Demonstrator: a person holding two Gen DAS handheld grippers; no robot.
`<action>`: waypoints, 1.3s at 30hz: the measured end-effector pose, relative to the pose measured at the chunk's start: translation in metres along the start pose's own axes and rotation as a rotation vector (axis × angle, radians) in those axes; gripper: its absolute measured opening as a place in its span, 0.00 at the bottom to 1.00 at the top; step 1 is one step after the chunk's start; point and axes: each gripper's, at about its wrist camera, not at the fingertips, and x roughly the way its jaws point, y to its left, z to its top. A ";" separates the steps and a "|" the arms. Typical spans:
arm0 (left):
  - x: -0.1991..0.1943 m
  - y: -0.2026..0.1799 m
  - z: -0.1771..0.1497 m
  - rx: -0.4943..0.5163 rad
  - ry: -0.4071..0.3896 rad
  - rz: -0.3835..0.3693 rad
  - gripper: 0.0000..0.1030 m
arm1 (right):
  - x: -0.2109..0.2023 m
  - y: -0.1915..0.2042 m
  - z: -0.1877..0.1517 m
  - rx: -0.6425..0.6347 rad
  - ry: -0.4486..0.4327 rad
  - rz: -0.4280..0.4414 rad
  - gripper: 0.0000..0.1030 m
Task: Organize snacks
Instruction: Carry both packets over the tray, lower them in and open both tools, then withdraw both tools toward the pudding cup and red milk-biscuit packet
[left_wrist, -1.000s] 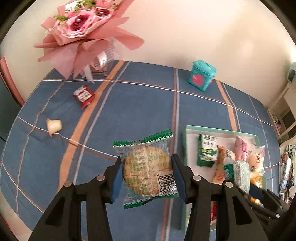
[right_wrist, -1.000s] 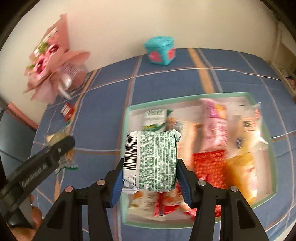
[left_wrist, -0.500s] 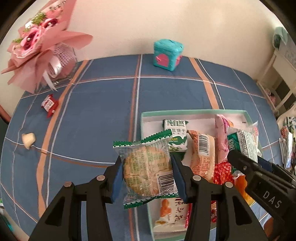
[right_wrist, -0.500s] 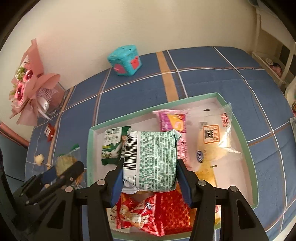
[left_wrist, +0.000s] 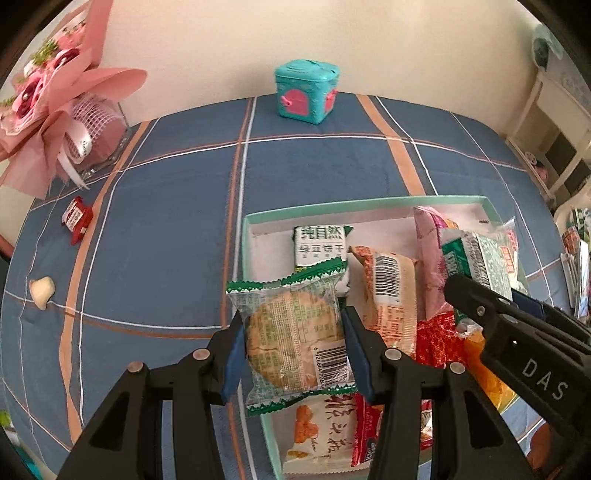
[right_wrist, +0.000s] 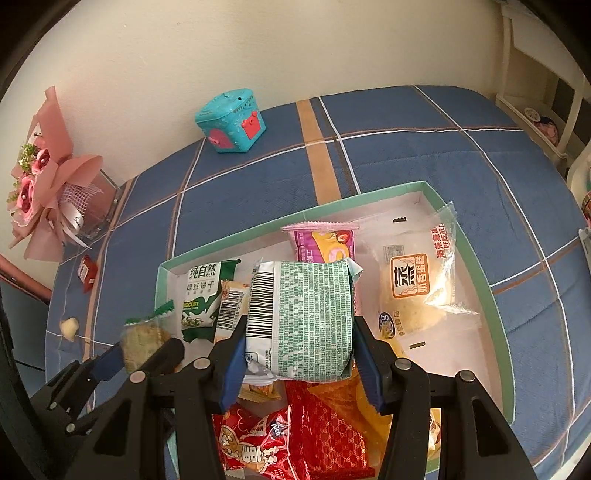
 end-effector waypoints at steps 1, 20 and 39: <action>0.001 -0.002 0.000 0.005 0.001 -0.001 0.49 | 0.000 0.000 0.000 -0.002 -0.001 -0.002 0.54; 0.009 -0.004 -0.002 -0.001 0.035 -0.008 0.58 | 0.009 0.000 -0.002 0.000 0.030 -0.032 0.56; -0.001 0.064 -0.005 -0.209 0.041 0.017 0.58 | -0.004 0.017 -0.003 -0.066 0.024 -0.063 0.70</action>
